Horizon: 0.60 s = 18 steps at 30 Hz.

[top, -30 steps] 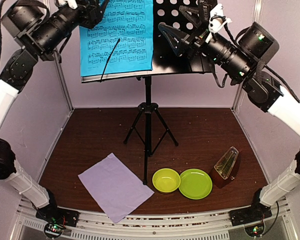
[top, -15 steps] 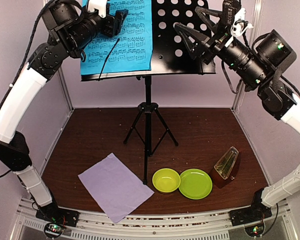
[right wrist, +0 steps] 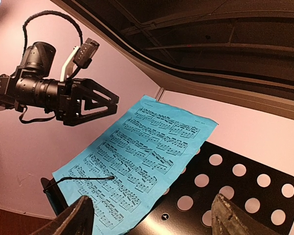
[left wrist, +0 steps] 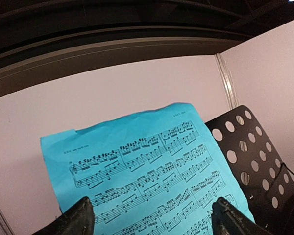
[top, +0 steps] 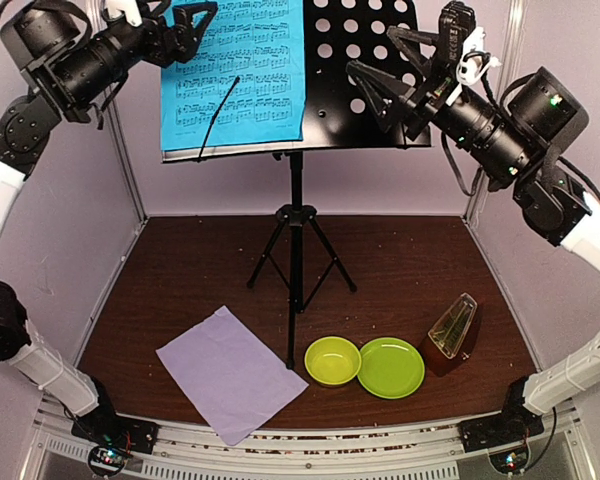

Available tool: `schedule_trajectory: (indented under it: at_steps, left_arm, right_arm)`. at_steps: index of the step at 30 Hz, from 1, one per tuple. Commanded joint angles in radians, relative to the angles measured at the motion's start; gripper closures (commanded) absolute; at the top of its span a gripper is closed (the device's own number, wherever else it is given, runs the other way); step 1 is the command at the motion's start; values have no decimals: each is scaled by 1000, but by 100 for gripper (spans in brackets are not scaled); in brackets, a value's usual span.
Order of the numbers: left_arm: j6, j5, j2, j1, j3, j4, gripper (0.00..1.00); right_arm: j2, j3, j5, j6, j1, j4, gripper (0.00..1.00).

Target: Set up the instrument practice props

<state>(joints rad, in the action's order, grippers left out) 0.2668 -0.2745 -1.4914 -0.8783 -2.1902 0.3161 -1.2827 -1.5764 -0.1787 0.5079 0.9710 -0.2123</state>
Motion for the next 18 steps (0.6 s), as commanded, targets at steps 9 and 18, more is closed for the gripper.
schedule_trajectory:
  at_steps: [9, 18]
  left_arm:
    - [-121, -48, 209, 4, 283, -27, 15]
    - [-248, -127, 390, 9, 540, 73, 9]
  right_arm:
    - [73, 44, 37, -43, 8, 12, 16]
    - [156, 136, 101, -109, 7, 84, 13]
